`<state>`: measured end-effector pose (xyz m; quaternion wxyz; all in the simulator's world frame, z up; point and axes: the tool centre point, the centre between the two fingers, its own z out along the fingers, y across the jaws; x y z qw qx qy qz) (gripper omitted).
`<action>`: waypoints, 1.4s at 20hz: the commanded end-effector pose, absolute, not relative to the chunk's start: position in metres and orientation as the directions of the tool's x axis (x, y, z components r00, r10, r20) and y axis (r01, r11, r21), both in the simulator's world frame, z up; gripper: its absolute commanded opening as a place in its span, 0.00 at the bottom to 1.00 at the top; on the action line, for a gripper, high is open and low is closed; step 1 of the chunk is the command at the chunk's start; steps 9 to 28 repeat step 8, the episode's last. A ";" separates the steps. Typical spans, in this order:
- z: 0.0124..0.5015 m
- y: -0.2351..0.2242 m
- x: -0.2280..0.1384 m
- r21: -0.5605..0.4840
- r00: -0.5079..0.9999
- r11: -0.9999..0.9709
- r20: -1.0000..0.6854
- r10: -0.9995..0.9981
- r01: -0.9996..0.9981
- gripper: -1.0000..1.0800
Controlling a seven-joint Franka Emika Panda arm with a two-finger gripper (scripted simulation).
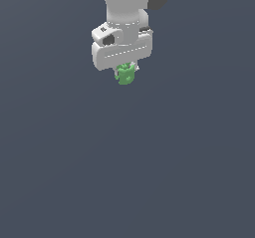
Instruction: Pick up the object and move it to a goal position.
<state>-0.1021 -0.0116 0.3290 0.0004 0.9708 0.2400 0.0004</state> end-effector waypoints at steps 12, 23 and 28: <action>0.354 -0.007 -0.113 0.000 0.885 -0.885 0.000 0.466 0.466 0.00; 0.354 -0.007 -0.113 0.000 0.885 -0.885 0.000 0.466 0.466 0.00; 0.354 -0.007 -0.113 0.000 0.885 -0.885 0.000 0.466 0.466 0.00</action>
